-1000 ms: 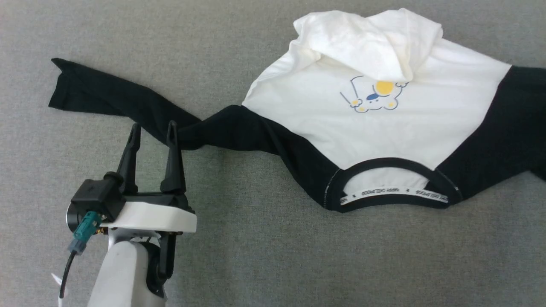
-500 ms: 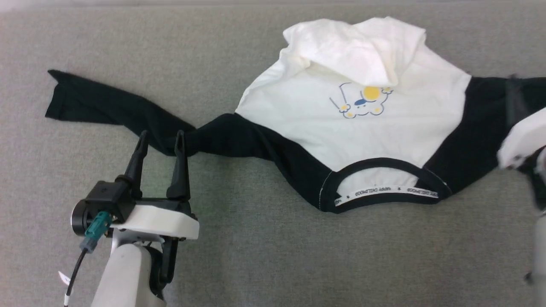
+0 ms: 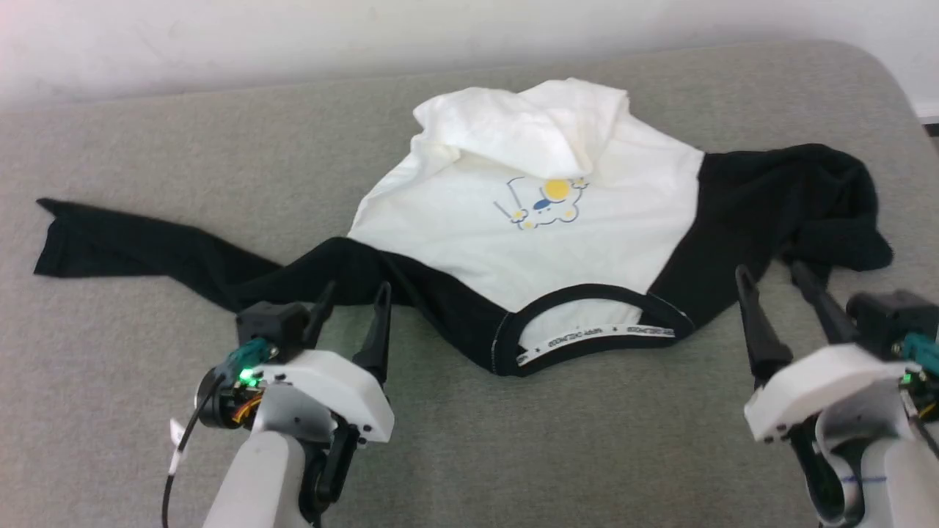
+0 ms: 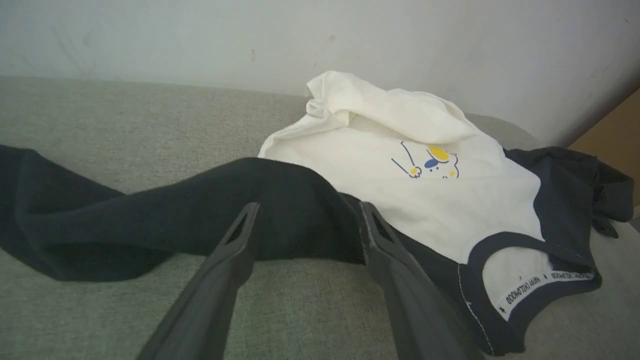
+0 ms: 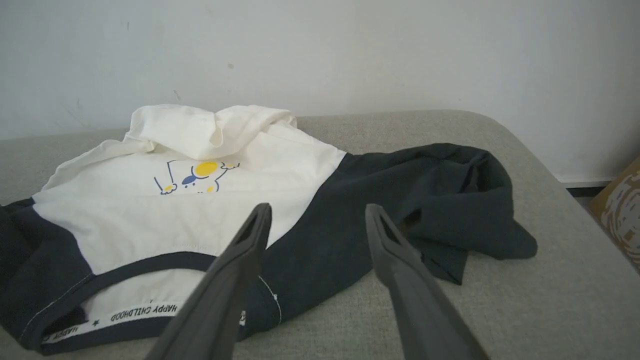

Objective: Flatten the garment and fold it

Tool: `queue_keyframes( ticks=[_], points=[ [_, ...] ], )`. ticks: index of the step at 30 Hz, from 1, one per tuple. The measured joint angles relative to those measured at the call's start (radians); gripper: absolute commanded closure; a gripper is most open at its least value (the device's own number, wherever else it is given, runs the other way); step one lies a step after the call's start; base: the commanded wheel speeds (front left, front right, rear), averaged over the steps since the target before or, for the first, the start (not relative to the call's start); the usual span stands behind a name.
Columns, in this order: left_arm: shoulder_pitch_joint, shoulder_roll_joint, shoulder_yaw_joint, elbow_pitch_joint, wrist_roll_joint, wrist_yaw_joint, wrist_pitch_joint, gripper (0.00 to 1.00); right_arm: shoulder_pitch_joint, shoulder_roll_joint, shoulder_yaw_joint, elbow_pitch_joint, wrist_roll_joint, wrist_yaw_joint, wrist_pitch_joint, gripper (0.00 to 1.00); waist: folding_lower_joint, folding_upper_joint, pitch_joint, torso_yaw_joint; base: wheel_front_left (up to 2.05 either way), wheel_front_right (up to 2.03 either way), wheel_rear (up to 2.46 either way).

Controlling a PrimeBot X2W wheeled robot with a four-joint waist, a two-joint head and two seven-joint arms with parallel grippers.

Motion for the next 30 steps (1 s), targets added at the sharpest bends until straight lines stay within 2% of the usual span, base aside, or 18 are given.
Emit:
queue_keyframes(
  ticks=[7,13,16,17,19,23,27,30],
  points=[
    [-0.079,-0.004,-0.011,0.059,-0.017,0.09,0.233,0.0,0.078,0.003,0.047,-0.05,0.055,0.0,0.026,0.0,0.0001,0.0,-0.026,-0.054,0.0,0.0,0.0],
    [-0.145,0.01,-0.014,0.09,-0.012,0.137,0.406,0.0,0.083,0.003,0.084,-0.075,0.079,0.0,0.035,0.0,0.0001,0.0,-0.02,-0.086,0.0,0.0,0.0],
    [-0.165,0.035,-0.016,0.096,-0.002,0.152,0.475,0.0,0.083,0.003,0.098,-0.08,0.082,0.0,0.035,0.0,0.0003,0.0,-0.007,-0.095,0.0,0.0,0.0],
    [-0.167,0.043,-0.016,0.097,-0.002,0.152,0.497,0.21,0.083,0.003,0.1,-0.082,0.086,0.0,0.035,0.0,0.0003,0.0,-0.003,-0.098,0.0,0.0,0.0],
    [-0.171,0.055,-0.022,0.096,-0.002,0.152,0.532,1.0,0.083,0.003,0.104,-0.085,0.088,0.0,0.035,0.0,0.0003,0.0,0.005,-0.102,0.0,0.0,0.0],
    [-0.172,0.063,-0.032,0.076,-0.003,0.146,0.549,1.0,0.083,0.003,0.111,-0.085,0.101,0.0,0.033,0.0,0.0003,0.0,0.015,-0.106,0.0,0.0,0.0],
    [-0.163,0.063,-0.015,0.04,-0.006,0.146,0.485,1.0,0.083,0.003,0.109,-0.082,0.105,0.0,0.032,0.0,0.0004,0.0,0.013,-0.101,0.0,0.0,0.0],
    [-0.114,0.061,0.016,-0.002,-0.025,0.162,0.426,1.0,0.083,0.003,0.094,-0.079,0.116,0.0,0.026,0.0,0.0003,0.0,0.003,-0.095,0.0,0.0,0.0]
  ],
)
